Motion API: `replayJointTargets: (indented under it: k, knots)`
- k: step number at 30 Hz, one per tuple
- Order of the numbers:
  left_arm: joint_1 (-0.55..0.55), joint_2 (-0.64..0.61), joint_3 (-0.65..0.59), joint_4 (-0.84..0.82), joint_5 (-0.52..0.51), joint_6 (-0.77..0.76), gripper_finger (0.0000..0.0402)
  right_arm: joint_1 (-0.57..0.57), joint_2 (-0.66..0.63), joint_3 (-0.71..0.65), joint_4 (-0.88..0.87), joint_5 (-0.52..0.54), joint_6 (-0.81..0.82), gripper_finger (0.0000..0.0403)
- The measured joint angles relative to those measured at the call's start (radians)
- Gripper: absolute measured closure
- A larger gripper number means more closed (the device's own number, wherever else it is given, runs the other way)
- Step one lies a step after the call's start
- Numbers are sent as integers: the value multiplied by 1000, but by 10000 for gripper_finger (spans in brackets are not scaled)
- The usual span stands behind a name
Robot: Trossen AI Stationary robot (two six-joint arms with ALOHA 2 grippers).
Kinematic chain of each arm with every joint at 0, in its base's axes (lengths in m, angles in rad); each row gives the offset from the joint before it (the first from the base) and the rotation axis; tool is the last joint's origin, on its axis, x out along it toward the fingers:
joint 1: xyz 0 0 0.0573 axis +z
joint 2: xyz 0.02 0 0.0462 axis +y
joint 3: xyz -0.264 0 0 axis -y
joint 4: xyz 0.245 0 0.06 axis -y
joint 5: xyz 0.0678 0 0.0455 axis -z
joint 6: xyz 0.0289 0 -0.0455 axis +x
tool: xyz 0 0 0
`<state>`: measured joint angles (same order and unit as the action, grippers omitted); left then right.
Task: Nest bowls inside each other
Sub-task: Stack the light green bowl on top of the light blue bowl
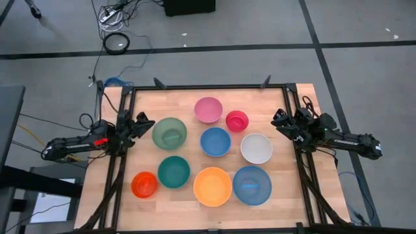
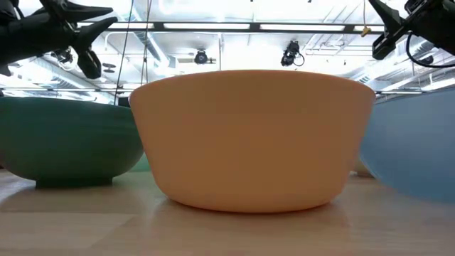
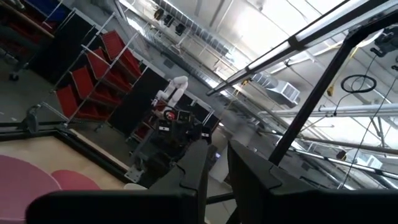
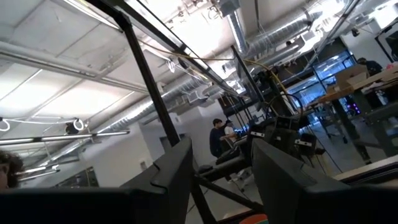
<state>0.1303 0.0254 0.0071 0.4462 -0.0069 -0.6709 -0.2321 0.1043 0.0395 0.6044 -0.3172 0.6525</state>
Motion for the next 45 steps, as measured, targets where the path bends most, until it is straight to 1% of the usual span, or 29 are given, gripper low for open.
replayJointTargets:
  k: [5, 8, 11, 14, 18, 20, 24, 27, 30, 33, 34, 37, 39, 42, 45]
  knots:
    - [0, 0, 0, 7, 3, 16, 331, 0, 0, 0, -10, -1, -6, 247]
    - [0, 0, 0, 6, 14, 20, 331, 0, 0, 0, -48, 8, -62, 247]
    - [1, 1, 12, -35, -83, 12, 331, 0, 1, 0, -114, 72, -83, 251]
    - [-3, 25, 46, -78, -84, 30, 331, 2, 15, 3, -176, 109, -120, 258]
    - [-17, 113, 120, -103, -81, 93, 331, 16, 69, 66, -251, 133, -180, 270]
    - [-27, 184, 191, -179, -92, 145, 332, 33, 114, 119, -300, 148, -231, 276]
    - [-41, 379, 355, -435, -129, 223, 339, 74, 240, 260, -474, 219, -317, 287]
    - [-56, 534, 475, -550, -126, 263, 341, 110, 359, 378, -659, 273, -354, 293]
    - [-70, 664, 598, -675, -126, 307, 340, 152, 482, 482, -829, 330, -367, 296]
    - [-81, 769, 715, -843, -92, 337, 337, 195, 588, 562, -907, 372, -369, 296]
    - [-84, 797, 754, -890, -74, 351, 336, 209, 615, 586, -921, 377, -373, 296]
    - [-104, 865, 855, -1028, -69, 391, 332, 257, 677, 655, -957, 390, -401, 296]
    - [-127, 901, 912, -1108, -70, 415, 332, 303, 704, 706, -1016, 435, -404, 296]
    - [-164, 936, 976, -1210, -76, 439, 332, 381, 743, 793, -1191, 546, -363, 296]
    - [-205, 955, 1003, -1265, -122, 451, 332, 463, 794, 875, -1389, 626, -248, 296]
